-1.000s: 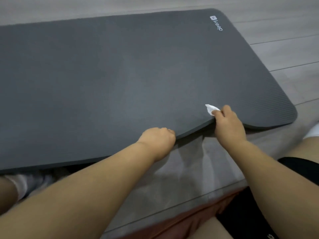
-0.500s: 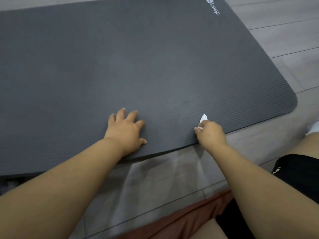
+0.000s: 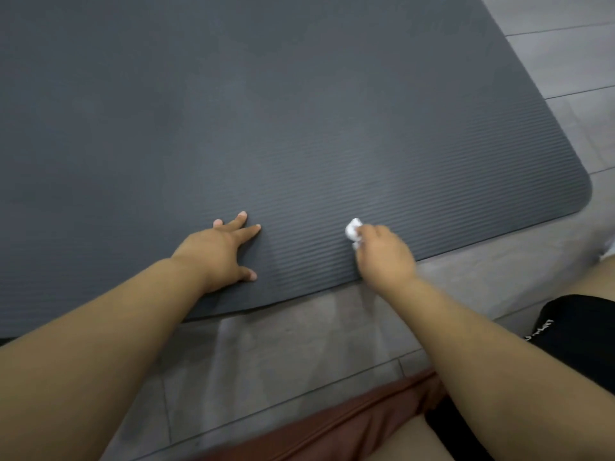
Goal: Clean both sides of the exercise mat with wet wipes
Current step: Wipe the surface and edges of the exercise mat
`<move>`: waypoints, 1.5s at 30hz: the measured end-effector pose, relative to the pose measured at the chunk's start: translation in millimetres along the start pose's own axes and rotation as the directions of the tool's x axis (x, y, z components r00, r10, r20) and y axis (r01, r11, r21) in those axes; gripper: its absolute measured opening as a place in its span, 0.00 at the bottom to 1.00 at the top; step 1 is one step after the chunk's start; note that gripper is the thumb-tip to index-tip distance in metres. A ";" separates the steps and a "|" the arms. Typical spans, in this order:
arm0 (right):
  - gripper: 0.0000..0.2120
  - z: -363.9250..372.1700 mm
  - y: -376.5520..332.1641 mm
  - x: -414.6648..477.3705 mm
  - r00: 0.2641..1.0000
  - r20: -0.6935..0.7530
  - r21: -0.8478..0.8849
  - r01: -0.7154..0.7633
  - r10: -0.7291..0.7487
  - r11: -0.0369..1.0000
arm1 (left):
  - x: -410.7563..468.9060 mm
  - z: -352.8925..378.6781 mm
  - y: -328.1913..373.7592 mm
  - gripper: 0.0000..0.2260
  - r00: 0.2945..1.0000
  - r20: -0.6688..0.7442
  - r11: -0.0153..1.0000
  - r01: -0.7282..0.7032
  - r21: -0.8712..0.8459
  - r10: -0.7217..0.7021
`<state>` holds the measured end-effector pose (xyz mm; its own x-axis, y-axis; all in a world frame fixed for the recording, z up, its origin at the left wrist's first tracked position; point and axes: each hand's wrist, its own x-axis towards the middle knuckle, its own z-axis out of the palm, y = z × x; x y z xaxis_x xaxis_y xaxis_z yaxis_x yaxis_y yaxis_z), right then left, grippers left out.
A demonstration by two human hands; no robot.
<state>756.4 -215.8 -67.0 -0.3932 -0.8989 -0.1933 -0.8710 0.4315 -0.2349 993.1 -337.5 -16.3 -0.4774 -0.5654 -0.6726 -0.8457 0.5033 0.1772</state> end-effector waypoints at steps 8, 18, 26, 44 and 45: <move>0.11 20.5 -70.6 -34.0 0.944 0.159 0.181 0.259 -0.288 0.949 | -0.5 7.4 -2.2 0.41 0.996 -0.091 0.998 0.002 -0.062 -0.008; 0.13 -9.4 -9.5 19.7 0.970 -0.135 0.095 -0.191 0.203 0.977 | 1.2 -21.5 -41.8 0.50 0.976 -0.189 0.991 0.121 0.060 -0.108; 0.11 37.3 -130.6 -42.3 0.738 0.057 0.238 0.644 -0.672 0.727 | 9.9 -11.4 -48.5 0.45 0.989 -0.058 0.988 0.138 0.067 -0.134; 0.09 35.4 -137.6 -3.6 0.643 0.034 0.179 0.749 -0.765 0.637 | 14.6 -14.9 -96.6 0.50 0.943 -0.231 0.971 0.236 -0.042 -0.239; 0.12 28.4 -125.7 16.9 0.715 0.015 0.143 0.691 -0.699 0.709 | 15.5 -13.9 -98.6 0.50 0.951 -0.194 0.970 0.237 -0.047 -0.241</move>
<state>867.6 -283.1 -67.8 0.3323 -0.9431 0.0118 -0.8471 -0.3039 -0.4360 1065.8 -405.0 -34.2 -0.2960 -0.7861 -0.5427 -0.9450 0.3237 0.0466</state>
